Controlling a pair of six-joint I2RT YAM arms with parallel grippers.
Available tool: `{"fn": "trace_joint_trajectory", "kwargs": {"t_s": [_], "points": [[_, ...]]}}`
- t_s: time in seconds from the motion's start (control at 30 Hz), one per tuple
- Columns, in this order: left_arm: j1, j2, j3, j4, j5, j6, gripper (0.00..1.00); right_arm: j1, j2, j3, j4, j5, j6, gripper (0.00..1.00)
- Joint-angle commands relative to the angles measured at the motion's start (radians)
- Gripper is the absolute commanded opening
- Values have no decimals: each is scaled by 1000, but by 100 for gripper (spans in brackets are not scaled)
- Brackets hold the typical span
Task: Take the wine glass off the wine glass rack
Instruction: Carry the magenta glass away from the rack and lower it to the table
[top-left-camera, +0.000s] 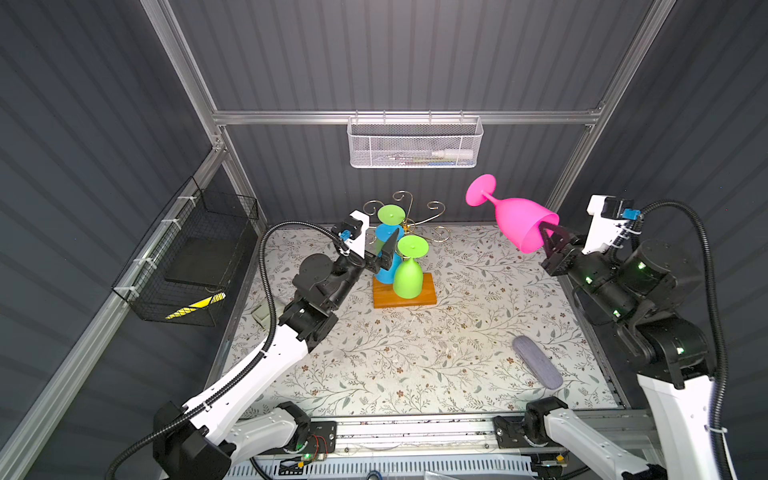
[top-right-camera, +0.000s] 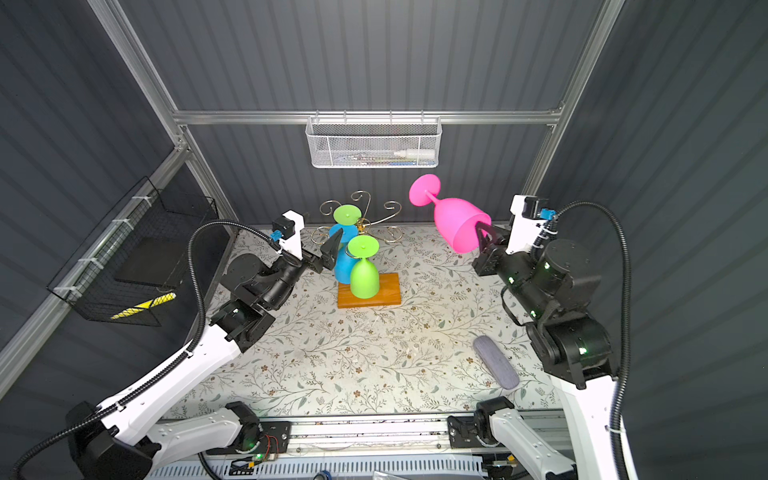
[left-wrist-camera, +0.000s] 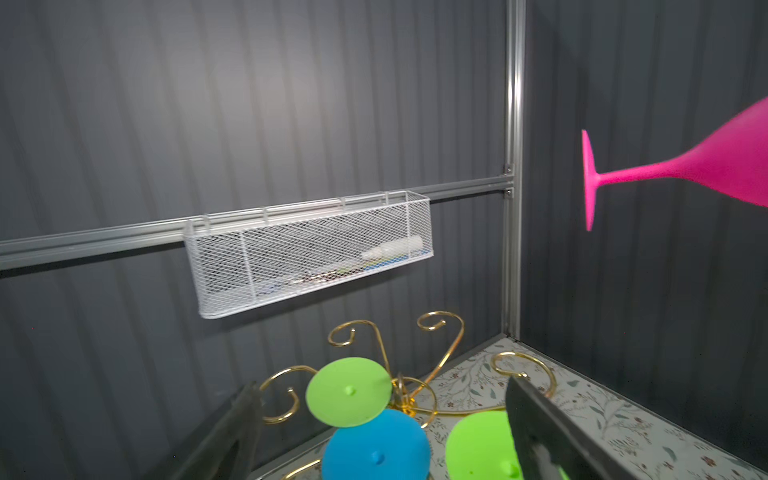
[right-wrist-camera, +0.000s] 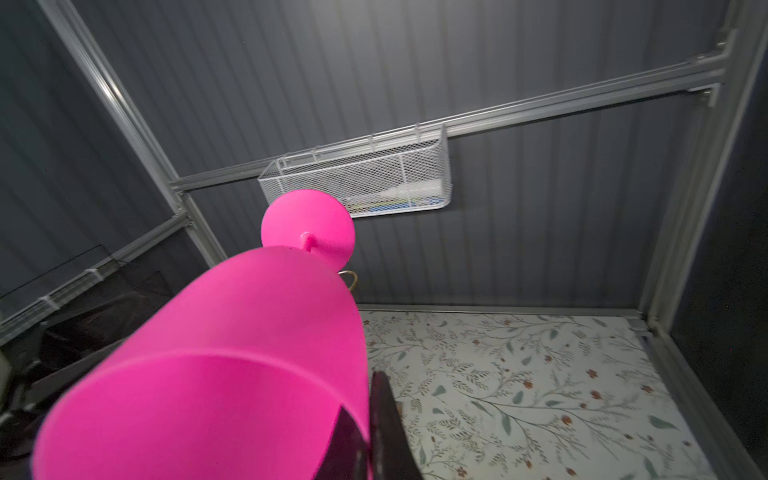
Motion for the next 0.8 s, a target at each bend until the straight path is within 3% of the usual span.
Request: {"fn": "trace_joint_trajectory", "kwargs": {"t_s": [0.0, 0.2, 0.33, 0.77], "points": [[1, -57, -29, 72, -155, 62, 95, -8, 60, 29, -198, 198, -78, 0], [2, -146, -89, 80, -263, 78, 97, -13, 204, 54, -319, 270, -116, 0], [1, -197, -111, 46, -295, 78, 97, -15, 346, 84, -341, 249, -129, 0], [1, -319, -162, -60, -374, 57, 98, -33, 885, 386, -461, 214, -204, 0]]}}
